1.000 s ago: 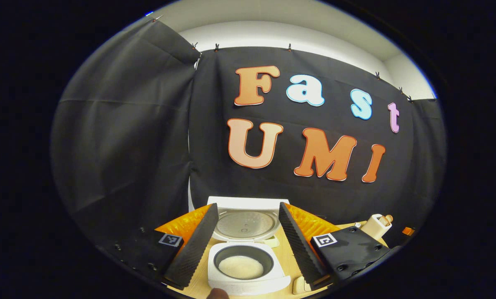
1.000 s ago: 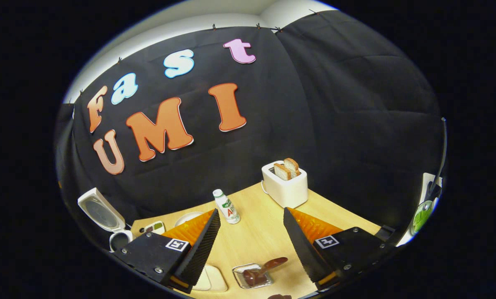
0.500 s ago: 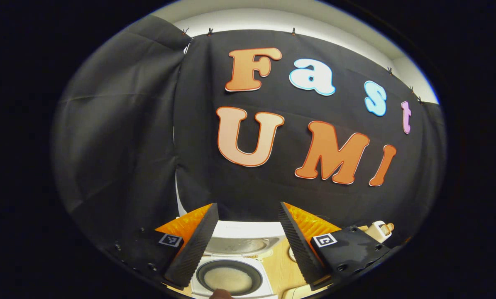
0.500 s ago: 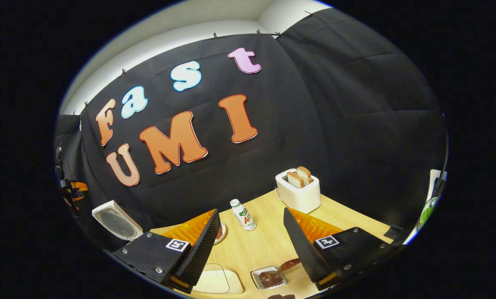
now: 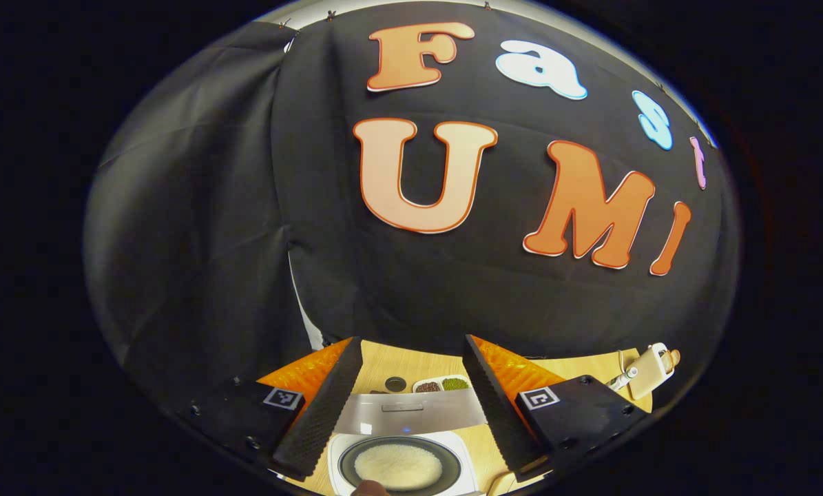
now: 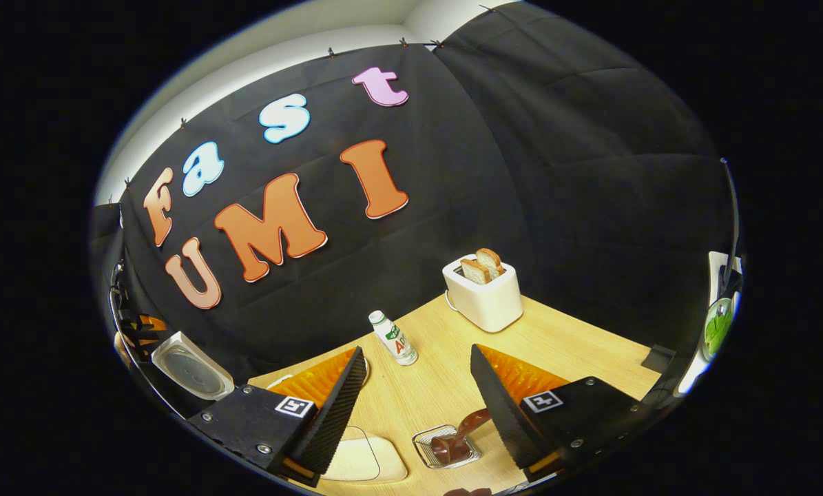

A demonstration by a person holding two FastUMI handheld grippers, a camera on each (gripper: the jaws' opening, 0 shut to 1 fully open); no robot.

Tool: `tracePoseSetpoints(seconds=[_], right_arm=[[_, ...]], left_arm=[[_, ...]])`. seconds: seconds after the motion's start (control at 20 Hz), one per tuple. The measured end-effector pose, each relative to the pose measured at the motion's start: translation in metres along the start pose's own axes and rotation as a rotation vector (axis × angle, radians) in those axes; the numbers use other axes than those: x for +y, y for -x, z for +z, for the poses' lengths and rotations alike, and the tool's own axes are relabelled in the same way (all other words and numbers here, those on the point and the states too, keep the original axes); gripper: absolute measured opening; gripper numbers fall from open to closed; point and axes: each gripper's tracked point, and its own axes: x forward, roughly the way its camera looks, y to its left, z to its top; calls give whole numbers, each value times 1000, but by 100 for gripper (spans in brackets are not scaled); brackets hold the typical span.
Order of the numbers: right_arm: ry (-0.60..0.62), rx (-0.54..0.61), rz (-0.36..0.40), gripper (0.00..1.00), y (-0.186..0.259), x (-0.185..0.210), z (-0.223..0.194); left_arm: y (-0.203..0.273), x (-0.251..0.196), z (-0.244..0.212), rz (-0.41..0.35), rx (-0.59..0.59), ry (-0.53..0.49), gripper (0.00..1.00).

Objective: Close the left gripper, press the button to open the rice cooker; take a wooden spoon from the chopstick holder with the right hand, scoop a spoonful of rice and pour it into the rice cooker, then put the wooden spoon back into the chopstick holder.

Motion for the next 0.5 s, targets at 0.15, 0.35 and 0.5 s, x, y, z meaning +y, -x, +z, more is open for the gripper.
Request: tracePoseSetpoints(seconds=[0.15,0.35,0.5], right_arm=[[-2,23,6,95,-1,1,-9],[-10,52,21,95,-3,5,-16],[-7,66,38,95,-4,11,-19]], left_arm=[[-4,0,-13,6,33,21,99],[-13,8,-19,39,0,-68,99],[0,5,-19,20,-30,-94,99]])
